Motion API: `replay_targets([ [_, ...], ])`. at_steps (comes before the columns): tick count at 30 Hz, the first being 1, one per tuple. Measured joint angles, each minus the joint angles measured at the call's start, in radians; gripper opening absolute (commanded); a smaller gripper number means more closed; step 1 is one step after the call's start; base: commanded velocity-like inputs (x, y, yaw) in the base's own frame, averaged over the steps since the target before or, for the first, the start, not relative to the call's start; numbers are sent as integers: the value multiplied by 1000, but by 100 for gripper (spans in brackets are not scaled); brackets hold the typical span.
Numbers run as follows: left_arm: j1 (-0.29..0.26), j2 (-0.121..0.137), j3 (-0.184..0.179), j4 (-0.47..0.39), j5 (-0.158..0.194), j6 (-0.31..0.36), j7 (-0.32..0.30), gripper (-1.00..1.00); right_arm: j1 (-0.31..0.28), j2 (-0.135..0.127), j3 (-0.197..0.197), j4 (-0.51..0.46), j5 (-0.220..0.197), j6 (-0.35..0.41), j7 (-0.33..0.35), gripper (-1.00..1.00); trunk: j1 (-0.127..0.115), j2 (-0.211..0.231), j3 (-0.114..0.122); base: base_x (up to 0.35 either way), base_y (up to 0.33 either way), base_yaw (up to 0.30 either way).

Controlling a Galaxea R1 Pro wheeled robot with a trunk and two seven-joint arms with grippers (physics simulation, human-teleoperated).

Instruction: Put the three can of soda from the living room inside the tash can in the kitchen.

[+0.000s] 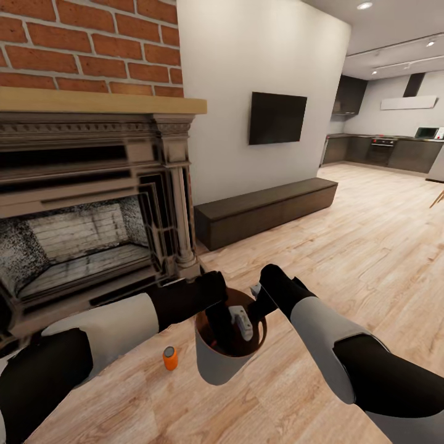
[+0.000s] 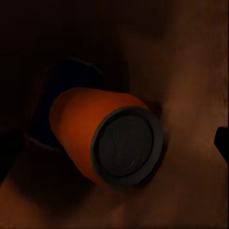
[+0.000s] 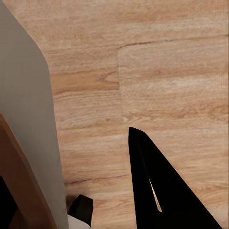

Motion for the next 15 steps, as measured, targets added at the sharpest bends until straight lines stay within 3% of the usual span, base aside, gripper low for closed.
replay_targets([
  [1,0,26,26,-40,23,15,-6,100,-1,-1,-3,-1,8,0,0,-100,0,0,0,0,0,0],
  [2,0,56,63,-81,26,18,-8,100,-1,-2,-1,-1,26,-3,-1,-100,0,0,0,0,0,0],
  [4,0,92,99,-121,26,20,-9,100,0,-3,5,-1,59,-9,-1,-100,0,0,0,0,0,0],
  [5,0,127,127,-157,25,20,-11,100,0,-3,5,-1,61,-9,-2,-100,0,0,0,0,0,0],
  [8,0,227,178,-254,28,21,-14,100,0,-4,-1,-1,31,-4,-1,-100,0,0,0,0,0,0],
  [10,1,269,213,-305,32,21,-15,100,0,-4,-3,-1,24,-2,0,-100,0,0,0,0,0,0],
  [15,2,420,403,-514,35,18,-19,100,0,-5,1,-1,45,-6,-1,-100,0,0,0,0,0,0],
])
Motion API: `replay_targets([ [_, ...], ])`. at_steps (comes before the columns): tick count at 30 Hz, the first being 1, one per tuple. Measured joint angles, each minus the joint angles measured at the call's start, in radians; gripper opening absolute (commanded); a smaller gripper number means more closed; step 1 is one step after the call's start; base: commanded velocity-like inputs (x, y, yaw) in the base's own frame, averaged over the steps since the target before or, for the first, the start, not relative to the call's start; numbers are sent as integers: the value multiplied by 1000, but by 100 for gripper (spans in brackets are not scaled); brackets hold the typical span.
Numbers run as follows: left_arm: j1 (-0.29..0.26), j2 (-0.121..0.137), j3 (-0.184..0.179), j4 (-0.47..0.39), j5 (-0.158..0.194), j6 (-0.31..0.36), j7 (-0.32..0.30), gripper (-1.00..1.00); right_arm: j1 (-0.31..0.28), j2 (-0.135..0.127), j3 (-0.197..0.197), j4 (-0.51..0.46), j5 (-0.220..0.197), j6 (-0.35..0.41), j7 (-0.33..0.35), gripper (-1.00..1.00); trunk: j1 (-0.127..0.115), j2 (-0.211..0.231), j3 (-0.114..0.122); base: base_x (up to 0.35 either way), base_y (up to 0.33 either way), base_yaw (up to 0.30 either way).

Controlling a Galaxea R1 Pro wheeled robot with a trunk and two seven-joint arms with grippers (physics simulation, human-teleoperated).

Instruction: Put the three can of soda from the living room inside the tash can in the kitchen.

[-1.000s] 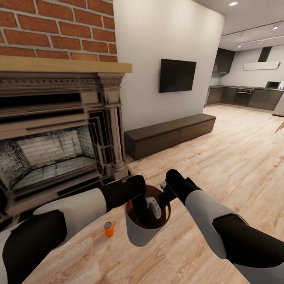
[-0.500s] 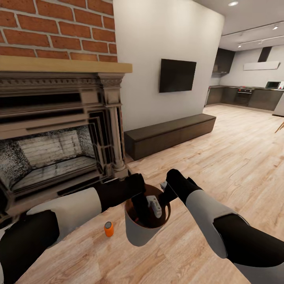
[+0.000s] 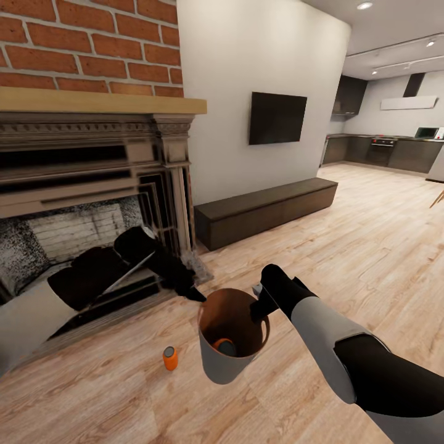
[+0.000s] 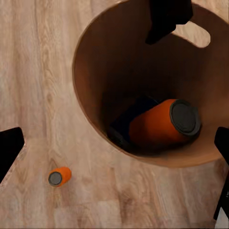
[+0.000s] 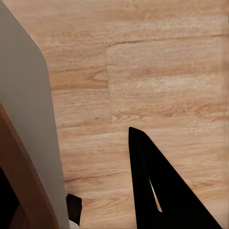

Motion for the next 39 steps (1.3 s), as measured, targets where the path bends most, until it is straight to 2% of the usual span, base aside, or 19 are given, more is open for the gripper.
replay_targets([
  [4,7,97,115,-80,5,-10,-50,100,0,-1,-3,0,-14,3,1,-100,0,0,0,0,0,0],
  [6,58,136,190,-96,6,-55,-90,100,1,-2,-2,-1,-8,2,0,-100,0,0,0,0,0,0],
  [7,122,150,260,-97,6,-119,-103,100,1,-4,-2,-1,-6,1,0,-100,0,0,0,0,0,0],
  [8,236,160,394,-68,0,-228,-96,100,1,-12,-3,-1,-16,3,0,-100,0,0,0,0,0,0],
  [9,286,162,448,-47,-2,-263,-81,100,1,-17,-4,-2,-14,2,1,-100,0,0,0,0,0,0],
  [11,414,161,607,77,-28,-391,33,100,3,-43,-6,-3,-25,4,1,-100,0,0,0,0,0,0],
  [12,453,152,651,158,-38,-460,108,100,4,-60,-6,-4,-26,4,0,-100,0,0,0,0,0,0],
  [14,479,133,680,246,-43,-527,190,100,6,-78,1,-8,10,-2,-2,-100,0,0,0,0,0,0],
  [16,500,90,704,398,-49,-627,311,100,9,-100,1,-15,13,-4,-3,-100,0,0,0,0,0,0],
  [20,515,24,721,647,-50,-842,448,100,19,-128,-7,-22,-31,5,-1,-100,0,0,0,0,0,0],
  [21,518,11,725,704,-50,-899,474,100,22,-138,-18,-25,-28,4,-1,-100,0,0,0,0,0,0],
  [22,521,-3,731,762,-50,-967,500,100,35,-150,-69,-28,-14,1,-2,-100,0,0,0,0,0,0],
  [25,523,-10,735,791,-48,-1001,515,100,58,-165,-119,-32,-13,1,-4,-100,0,0,0,0,0,0],
  [28,523,-12,737,800,-44,-1004,519,100,71,-180,-140,-37,-26,-6,-4,-100,0,0,0,0,0,0],
  [31,523,-13,737,802,-43,-1001,520,100,87,-186,-162,-41,-5,-50,-5,-100,0,0,0,0,0,0],
  [35,523,-14,737,809,-42,-998,525,100,119,-189,-264,-48,-29,-137,-4,-100,0,0,0,0,0,0],
  [36,524,-15,738,813,-42,-998,527,100,135,-184,-310,-51,-34,-173,-25,-100,0,0,0,0,0,0],
  [38,524,-16,737,819,-44,-995,528,100,145,-178,-336,-51,-49,-193,-102,-100,0,0,0,0,22,0],
  [39,525,-16,737,820,-44,-994,528,100,146,-178,-332,-52,-13,-201,-115,-100,0,0,0,15,62,0],
])
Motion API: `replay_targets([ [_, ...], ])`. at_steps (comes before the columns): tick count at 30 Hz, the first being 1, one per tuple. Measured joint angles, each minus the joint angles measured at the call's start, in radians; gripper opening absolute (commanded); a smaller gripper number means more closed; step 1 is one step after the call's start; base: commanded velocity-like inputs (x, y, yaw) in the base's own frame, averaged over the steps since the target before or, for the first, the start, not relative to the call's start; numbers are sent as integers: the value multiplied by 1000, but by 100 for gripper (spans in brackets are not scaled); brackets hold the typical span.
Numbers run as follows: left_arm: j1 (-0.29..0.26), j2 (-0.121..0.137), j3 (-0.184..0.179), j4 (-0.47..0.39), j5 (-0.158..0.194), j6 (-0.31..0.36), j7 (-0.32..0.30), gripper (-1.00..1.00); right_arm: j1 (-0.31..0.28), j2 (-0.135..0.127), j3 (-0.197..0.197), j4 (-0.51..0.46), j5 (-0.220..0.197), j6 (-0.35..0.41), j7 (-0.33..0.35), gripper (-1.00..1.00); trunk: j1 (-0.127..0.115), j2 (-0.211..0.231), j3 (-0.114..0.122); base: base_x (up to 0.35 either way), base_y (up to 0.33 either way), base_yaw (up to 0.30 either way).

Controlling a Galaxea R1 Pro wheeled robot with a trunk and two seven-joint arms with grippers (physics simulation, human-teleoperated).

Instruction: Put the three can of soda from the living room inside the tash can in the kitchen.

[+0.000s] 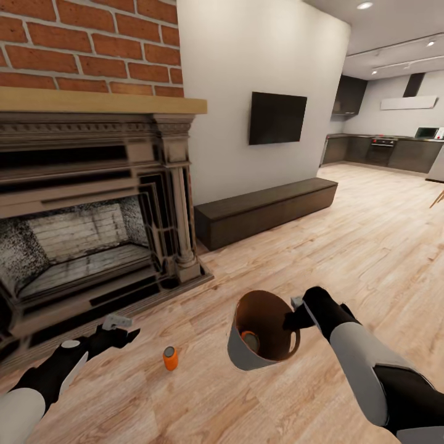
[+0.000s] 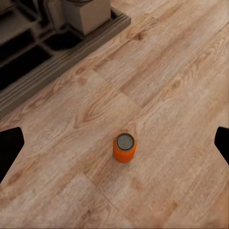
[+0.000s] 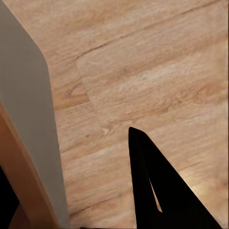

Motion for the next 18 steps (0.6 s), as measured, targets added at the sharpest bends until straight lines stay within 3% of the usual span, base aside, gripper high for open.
replay_targets([
  [2,0,0,0,7,0,1,0,100,4,3,4,1,38,-9,-25,-100,0,0,0,62,183,0],
  [3,0,0,1,13,0,2,1,100,6,7,-1,0,36,-11,-38,-100,0,0,0,86,265,0],
  [6,0,-1,1,15,-1,3,1,100,6,9,-13,0,-46,1,-38,-100,0,0,0,90,285,-87],
  [7,0,-1,1,16,-1,3,1,100,6,10,-14,0,-47,1,-39,-100,0,0,0,93,295,-171],
  [10,0,0,2,16,-1,3,1,100,7,9,-7,0,7,-7,-41,-100,0,0,0,103,298,-202],
  [14,0,0,0,16,-3,7,1,100,7,10,-10,1,-26,-2,-41,-100,0,0,0,183,268,-203],
  [18,0,0,-2,16,-4,23,1,100,7,13,-7,1,-2,-6,-41,-100,0,0,0,254,216,-85],
])
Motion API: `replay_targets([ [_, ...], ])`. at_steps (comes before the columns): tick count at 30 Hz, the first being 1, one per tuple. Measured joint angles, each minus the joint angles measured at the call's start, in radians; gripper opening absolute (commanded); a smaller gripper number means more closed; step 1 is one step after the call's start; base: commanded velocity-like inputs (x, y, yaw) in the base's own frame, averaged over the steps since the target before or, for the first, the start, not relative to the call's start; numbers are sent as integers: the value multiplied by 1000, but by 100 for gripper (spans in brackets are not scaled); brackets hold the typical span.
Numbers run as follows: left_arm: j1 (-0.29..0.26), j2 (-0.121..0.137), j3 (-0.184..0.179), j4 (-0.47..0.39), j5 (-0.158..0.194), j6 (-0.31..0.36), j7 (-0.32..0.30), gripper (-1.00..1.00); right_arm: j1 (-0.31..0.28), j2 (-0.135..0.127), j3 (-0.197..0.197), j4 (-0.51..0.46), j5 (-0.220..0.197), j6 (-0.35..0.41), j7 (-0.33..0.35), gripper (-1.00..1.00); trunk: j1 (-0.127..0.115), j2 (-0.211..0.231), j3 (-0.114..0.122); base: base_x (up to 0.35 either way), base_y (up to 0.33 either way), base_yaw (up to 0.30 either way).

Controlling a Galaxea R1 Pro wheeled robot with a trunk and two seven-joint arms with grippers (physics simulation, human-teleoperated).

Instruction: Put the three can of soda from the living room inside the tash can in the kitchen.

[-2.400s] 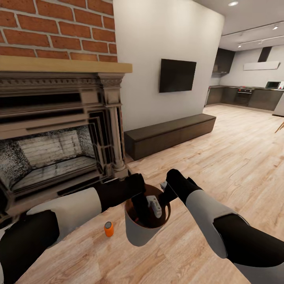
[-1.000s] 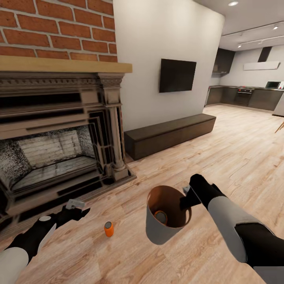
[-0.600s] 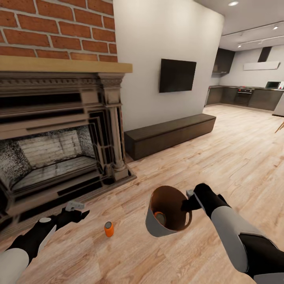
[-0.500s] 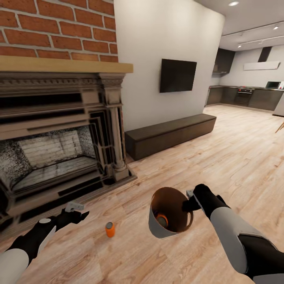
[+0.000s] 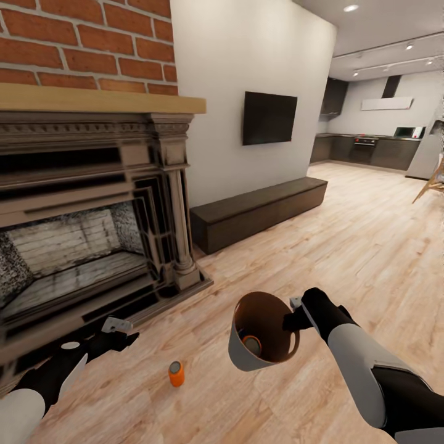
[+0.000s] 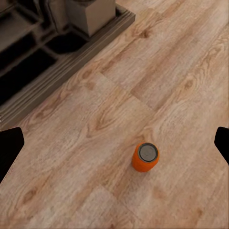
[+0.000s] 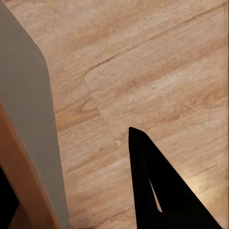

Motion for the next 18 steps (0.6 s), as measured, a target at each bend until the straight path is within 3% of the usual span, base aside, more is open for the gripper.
replay_targets([
  [3,0,0,0,0,0,7,0,100,0,1,-3,0,-18,3,1,-100,0,0,0,281,185,-33],
  [8,0,0,0,0,-1,11,0,100,0,1,-3,-1,-11,1,1,-100,0,0,0,299,78,-9],
  [14,0,-1,-2,0,-2,11,5,100,0,3,-2,-1,-11,1,0,-100,0,0,0,296,-84,-1],
  [18,0,-15,-3,0,-2,11,16,100,0,2,-3,-1,-10,1,0,-100,0,0,0,276,-158,0],
])
